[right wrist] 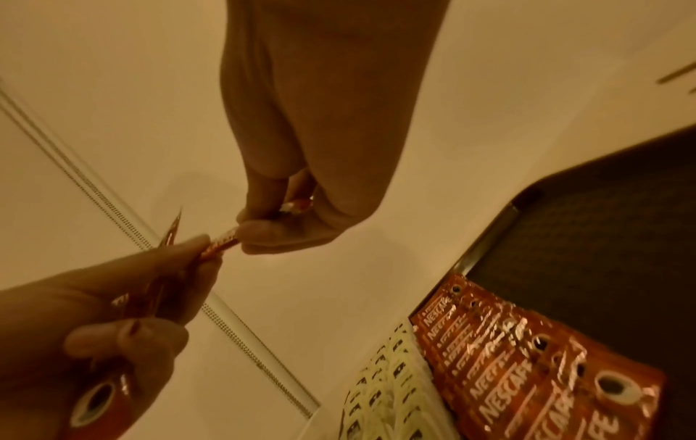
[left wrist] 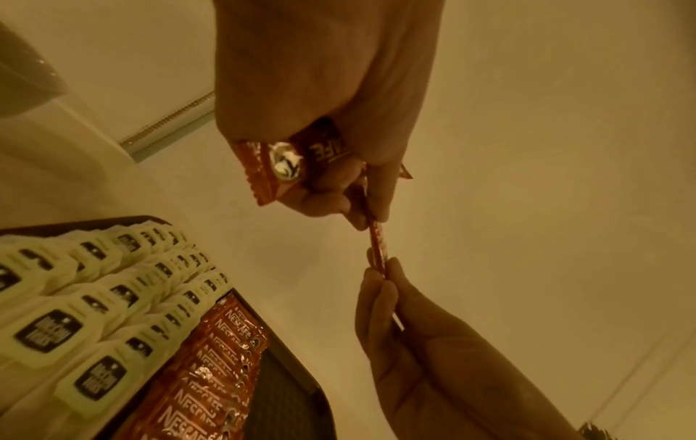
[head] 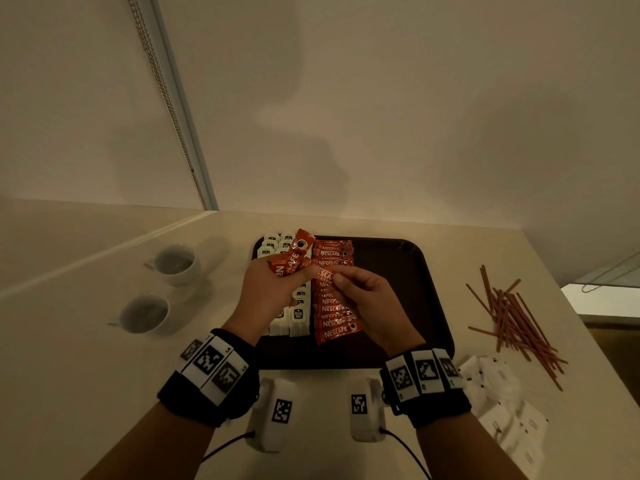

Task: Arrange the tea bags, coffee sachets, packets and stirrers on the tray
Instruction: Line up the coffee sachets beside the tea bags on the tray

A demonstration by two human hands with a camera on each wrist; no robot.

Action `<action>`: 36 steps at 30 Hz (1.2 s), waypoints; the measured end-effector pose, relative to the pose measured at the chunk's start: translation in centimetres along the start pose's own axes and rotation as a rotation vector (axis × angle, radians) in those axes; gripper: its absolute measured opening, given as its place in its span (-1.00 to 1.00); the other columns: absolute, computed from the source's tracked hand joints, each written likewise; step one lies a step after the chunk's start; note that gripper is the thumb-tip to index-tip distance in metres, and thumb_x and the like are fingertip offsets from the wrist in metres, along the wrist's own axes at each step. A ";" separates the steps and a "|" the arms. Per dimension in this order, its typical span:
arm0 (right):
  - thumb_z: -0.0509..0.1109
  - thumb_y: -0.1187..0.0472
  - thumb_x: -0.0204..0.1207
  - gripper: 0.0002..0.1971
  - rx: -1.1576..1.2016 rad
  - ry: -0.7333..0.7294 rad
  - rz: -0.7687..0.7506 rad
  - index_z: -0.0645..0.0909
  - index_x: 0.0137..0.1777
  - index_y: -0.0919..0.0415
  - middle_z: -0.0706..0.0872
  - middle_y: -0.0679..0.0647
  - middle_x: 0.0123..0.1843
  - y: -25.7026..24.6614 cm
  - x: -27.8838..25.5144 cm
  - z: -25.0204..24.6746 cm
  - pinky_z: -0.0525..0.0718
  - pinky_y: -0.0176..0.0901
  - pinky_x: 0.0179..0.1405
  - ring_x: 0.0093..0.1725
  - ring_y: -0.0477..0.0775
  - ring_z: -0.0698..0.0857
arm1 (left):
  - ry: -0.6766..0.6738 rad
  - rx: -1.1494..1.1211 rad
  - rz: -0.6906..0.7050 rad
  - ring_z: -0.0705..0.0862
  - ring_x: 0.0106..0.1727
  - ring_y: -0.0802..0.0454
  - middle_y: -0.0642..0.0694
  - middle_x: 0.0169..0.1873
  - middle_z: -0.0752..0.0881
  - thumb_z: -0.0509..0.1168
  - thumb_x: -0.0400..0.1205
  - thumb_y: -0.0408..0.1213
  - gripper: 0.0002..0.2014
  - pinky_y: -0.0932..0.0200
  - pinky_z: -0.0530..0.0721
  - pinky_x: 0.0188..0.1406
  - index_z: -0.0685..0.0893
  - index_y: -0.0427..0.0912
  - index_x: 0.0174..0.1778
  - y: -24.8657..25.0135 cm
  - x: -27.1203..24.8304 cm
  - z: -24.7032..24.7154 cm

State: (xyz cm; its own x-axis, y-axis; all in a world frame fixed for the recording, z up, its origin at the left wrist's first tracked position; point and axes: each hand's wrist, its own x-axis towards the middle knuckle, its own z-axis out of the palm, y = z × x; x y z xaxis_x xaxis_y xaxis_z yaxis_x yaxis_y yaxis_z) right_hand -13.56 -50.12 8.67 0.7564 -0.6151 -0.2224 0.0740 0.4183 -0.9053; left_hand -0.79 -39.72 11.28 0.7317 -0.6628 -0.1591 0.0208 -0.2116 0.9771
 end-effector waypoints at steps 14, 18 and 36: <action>0.49 0.26 0.44 -0.87 -1.197 -0.067 0.147 0.63 -0.12 0.00 0.62 -0.24 -0.11 2.6 1.7 -7.1 0.59 -0.29 0.16 -0.07 -0.30 0.60 | 0.037 -0.061 -0.186 0.46 -0.68 0.25 0.12 -0.61 0.61 0.46 0.53 -0.17 -0.87 0.17 0.60 -0.40 0.75 -0.12 -0.07 -3.8 0.5 -4.0; 0.51 0.26 0.42 -0.87 -1.245 -0.064 0.218 0.69 -0.04 0.16 0.60 -0.21 -0.10 5.5 1.7 -8.6 0.55 -0.24 0.23 0.01 -0.18 0.60 | 0.067 -0.075 -0.215 0.43 -0.58 0.10 0.08 -0.72 0.51 0.36 0.61 -0.21 -0.86 0.39 0.53 -0.65 0.63 -0.18 -0.22 -4.4 0.4 -5.3; 0.52 0.16 0.43 -0.82 -1.297 0.100 0.174 0.55 -0.10 0.09 0.65 0.02 0.08 8.6 3.0 -7.9 0.59 -0.20 0.15 0.06 -0.05 0.61 | 0.089 -0.076 -0.262 0.40 -0.53 -0.01 0.05 -0.74 0.46 0.34 0.62 -0.24 -0.78 0.41 0.42 -0.74 0.56 -0.16 -0.34 -4.8 0.5 -5.5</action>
State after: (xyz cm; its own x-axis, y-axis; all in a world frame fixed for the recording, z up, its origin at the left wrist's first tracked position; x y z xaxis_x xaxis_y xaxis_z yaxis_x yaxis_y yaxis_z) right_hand -15.78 -53.72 -2.63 0.6372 -0.6889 -0.3456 -0.7362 -0.4114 -0.5373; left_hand 3.22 -35.02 7.31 0.7517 -0.5257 -0.3982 0.2658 -0.3111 0.9125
